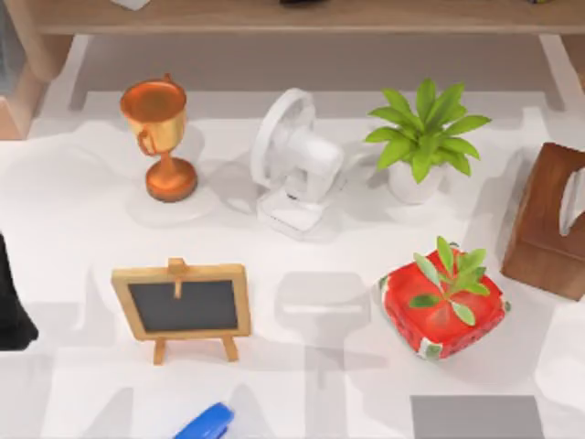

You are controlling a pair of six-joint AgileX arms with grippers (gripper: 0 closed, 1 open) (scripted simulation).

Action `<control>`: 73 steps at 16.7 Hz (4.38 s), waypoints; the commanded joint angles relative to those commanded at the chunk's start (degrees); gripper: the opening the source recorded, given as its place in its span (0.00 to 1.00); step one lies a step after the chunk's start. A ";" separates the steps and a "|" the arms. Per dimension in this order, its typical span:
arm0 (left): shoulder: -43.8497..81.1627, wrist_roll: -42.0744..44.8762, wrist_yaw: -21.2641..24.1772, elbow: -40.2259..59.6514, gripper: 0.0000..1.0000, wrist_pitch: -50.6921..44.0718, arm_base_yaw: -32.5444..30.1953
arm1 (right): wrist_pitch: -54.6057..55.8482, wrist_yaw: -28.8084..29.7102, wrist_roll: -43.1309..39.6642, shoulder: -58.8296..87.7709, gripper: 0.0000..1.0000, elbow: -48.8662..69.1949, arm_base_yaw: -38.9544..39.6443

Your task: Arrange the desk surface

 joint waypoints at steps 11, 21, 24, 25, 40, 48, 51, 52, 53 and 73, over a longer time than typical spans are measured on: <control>0.00 0.00 0.00 0.00 1.00 0.00 0.00 | 0.00 0.00 0.00 0.00 0.00 0.00 0.00; 0.00 0.00 0.00 0.00 1.00 0.00 0.00 | 5.53 -2.25 5.53 -12.22 0.00 -8.61 -1.50; 0.00 0.00 0.00 0.00 1.00 0.00 0.00 | 8.52 -3.65 11.37 -20.06 0.00 -15.08 -2.40; 0.00 0.00 0.00 0.00 1.00 0.00 0.00 | 9.42 -4.09 13.74 -23.02 0.00 -17.42 -2.56; 0.00 0.00 0.00 0.00 1.00 0.00 0.00 | 13.21 -1.36 52.55 -64.99 0.00 -71.53 31.05; 0.00 0.00 0.00 0.00 1.00 0.00 0.00 | 20.71 5.04 67.46 -71.43 0.00 -92.74 63.12; 0.00 0.00 0.00 0.00 1.00 0.00 0.00 | 24.30 5.99 71.62 -70.83 0.00 -96.36 69.68; 0.00 0.00 0.00 0.00 1.00 0.00 0.00 | 24.96 6.11 72.42 -70.68 0.00 -96.95 70.78; 0.00 0.00 0.00 0.00 1.00 0.00 0.00 | 25.34 6.18 72.91 -70.55 0.00 -97.29 71.42; 0.00 0.00 0.00 0.00 1.00 0.00 0.00 | 31.73 6.70 60.97 -70.44 0.00 -94.27 77.33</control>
